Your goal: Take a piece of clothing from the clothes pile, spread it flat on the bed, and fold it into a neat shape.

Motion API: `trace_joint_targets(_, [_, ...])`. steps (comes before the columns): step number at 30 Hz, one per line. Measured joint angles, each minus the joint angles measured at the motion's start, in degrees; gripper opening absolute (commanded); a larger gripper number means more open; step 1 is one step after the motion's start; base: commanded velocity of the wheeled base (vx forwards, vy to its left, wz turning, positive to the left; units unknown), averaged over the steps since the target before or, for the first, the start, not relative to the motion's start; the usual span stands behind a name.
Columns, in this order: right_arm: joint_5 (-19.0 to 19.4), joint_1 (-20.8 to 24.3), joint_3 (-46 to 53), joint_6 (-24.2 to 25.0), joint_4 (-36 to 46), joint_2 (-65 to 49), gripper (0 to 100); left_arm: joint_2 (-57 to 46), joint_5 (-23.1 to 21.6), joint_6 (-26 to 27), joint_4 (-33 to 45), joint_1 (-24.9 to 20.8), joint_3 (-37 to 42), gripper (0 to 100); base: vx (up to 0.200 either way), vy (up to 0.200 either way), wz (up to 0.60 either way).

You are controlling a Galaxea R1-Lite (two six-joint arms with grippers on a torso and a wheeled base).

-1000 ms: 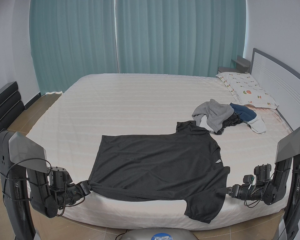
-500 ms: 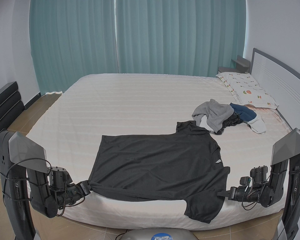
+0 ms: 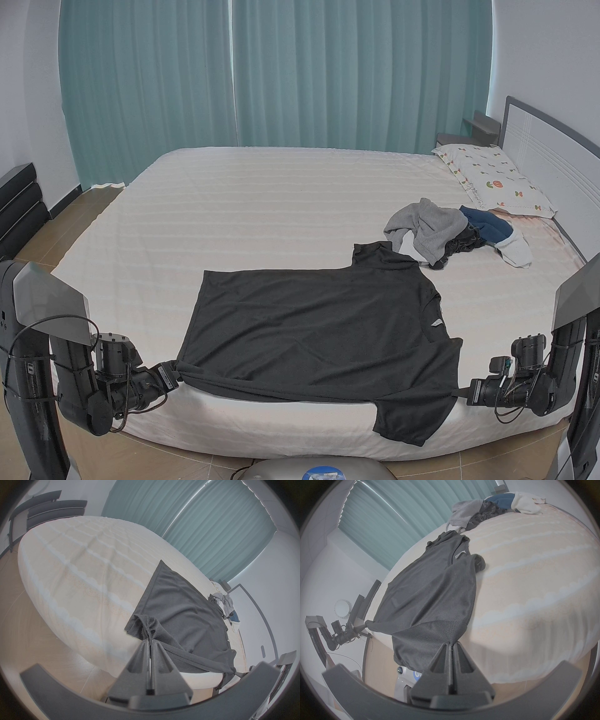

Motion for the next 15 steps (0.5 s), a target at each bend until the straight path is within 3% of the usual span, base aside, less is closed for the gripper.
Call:
trace_joint_targets(3, [0.1,-0.6,1.6,-2.2,0.0,-1.4,0,-0.7,0.2,0.9,0.3,0.0,0.3,0,0.000,0.000,0.00])
trace_joint_targets(15, [0.2,-0.7,8.0,-7.7,0.1,-7.1,0,-3.4,0.8,13.2,0.2,2.0,4.7,0,0.000,0.000,0.00])
